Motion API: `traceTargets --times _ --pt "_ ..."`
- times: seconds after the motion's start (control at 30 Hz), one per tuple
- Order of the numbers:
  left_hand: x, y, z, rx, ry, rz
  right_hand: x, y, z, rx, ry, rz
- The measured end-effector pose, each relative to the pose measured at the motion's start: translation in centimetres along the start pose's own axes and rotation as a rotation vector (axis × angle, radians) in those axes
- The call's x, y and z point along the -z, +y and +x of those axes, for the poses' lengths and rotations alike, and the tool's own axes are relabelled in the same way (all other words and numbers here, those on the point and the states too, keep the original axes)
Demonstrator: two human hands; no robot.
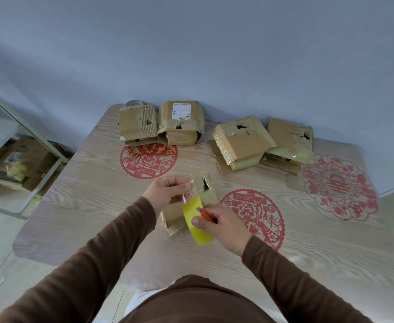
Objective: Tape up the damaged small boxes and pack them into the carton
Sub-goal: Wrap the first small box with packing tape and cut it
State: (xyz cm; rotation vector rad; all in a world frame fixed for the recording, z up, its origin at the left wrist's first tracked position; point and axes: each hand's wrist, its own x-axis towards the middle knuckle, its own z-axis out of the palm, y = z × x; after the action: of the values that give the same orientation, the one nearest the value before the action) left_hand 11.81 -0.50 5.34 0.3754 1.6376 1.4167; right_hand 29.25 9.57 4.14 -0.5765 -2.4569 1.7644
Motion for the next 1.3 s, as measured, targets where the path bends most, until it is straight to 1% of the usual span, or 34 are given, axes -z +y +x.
traceTargets --times 0.07,0.13,0.2,0.27,0.33,0.4,0.47,0.53,0.6,0.67,0.73,0.83,0.9,1.0,1.1,1.23,1.3 --pt "-0.7 -0.8 0.4 0.091 0.000 -0.040 0.0 0.5 -0.9 -0.039 -0.012 0.125" --pt "-1.1 -1.6 1.2 0.164 0.025 -0.051 0.1 1.3 -1.8 -0.092 -0.058 0.246" --pt "-1.3 -1.8 2.3 0.206 0.056 -0.043 0.0 1.9 -2.6 -0.140 -0.065 0.254" --pt "-1.2 -1.5 3.7 0.196 0.061 0.017 -0.2 2.3 -3.2 -0.196 -0.016 0.259" --pt "-1.4 -0.8 5.2 0.146 0.088 0.098 -0.2 2.8 -3.6 -0.274 0.080 0.340" --pt "-1.8 -0.3 6.7 0.049 0.134 0.277 -0.2 3.3 -3.8 -0.361 0.157 0.429" --pt "-2.5 -0.4 8.1 0.008 0.126 0.432 -0.1 4.1 -4.0 -0.403 0.201 0.318" --pt "-2.6 -1.2 9.4 0.024 0.139 0.505 0.1 4.6 -4.0 -0.406 0.157 0.201" --pt "-2.2 -2.4 11.0 0.026 0.165 0.569 0.7 4.6 -3.7 -0.415 0.113 0.156" --pt "-1.7 -3.7 12.5 0.028 0.196 0.612 1.3 4.4 -3.2 -0.405 0.121 0.103" --pt "-1.7 -3.2 12.3 0.025 0.225 0.621 1.5 4.5 -2.8 -0.390 0.158 0.107" --pt "-1.8 -3.2 12.5 0.015 0.255 0.704 0.9 4.8 -2.3 -0.416 0.190 0.179" --pt "-1.7 -3.5 12.9 0.032 0.269 0.776 0.6 5.2 -1.9 -0.437 0.204 0.161" --pt "-1.6 -4.3 13.8 0.045 0.267 0.809 0.7 5.6 -1.1 -0.463 0.220 0.131" --pt "-1.7 -4.5 14.3 0.072 0.266 0.822 0.6 5.6 -0.5 -0.497 0.220 0.099" --pt "-1.9 -4.4 14.3 0.072 0.311 0.839 0.4 6.0 0.3 -0.552 0.205 0.102" --pt "-1.8 -4.5 14.6 0.082 0.300 0.868 0.4 6.3 0.5 -0.567 0.193 0.096"
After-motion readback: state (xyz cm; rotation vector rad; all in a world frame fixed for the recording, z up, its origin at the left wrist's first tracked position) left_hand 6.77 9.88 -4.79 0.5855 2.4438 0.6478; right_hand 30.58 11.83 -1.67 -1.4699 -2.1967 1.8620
